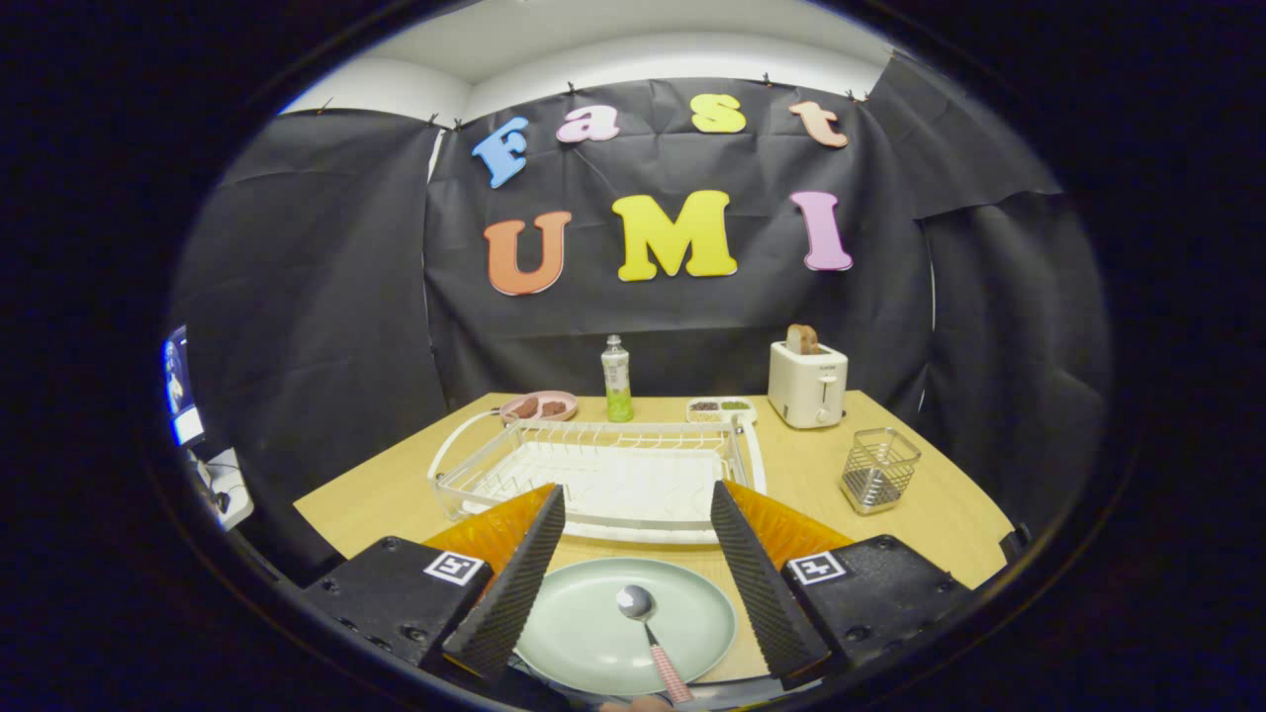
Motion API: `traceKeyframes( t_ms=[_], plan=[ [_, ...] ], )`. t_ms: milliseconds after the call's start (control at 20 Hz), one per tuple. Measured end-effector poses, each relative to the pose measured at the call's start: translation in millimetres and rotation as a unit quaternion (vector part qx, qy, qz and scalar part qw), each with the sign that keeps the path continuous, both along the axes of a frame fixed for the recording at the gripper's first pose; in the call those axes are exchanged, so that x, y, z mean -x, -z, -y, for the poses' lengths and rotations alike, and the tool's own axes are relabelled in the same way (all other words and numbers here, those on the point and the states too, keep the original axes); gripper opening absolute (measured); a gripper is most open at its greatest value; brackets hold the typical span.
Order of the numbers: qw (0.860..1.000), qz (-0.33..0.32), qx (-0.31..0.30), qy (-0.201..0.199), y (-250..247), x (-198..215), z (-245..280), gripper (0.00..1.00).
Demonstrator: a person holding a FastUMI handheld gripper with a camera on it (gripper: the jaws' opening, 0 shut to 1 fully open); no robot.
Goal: Take the plate from the dish rack, then take the spoon from the basket and place it into the plate.
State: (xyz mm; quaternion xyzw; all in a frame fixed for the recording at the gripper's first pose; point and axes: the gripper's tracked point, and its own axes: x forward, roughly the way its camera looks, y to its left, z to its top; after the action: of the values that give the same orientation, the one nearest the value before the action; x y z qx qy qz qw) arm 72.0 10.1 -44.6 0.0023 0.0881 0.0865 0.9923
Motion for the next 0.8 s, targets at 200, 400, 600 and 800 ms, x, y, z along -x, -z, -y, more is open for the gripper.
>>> traceKeyframes(
  t_ms=[200,400,600,800],
  plan=[
    [1.000,0.014,-0.010,0.018,-9,20,15,1.00],
    [0.999,0.038,-0.016,0.026,-25,44,26,1.00],
    [0.998,0.055,-0.017,0.034,-30,63,35,1.00],
    [0.997,0.059,-0.018,0.043,-27,70,42,1.00]
  ],
)
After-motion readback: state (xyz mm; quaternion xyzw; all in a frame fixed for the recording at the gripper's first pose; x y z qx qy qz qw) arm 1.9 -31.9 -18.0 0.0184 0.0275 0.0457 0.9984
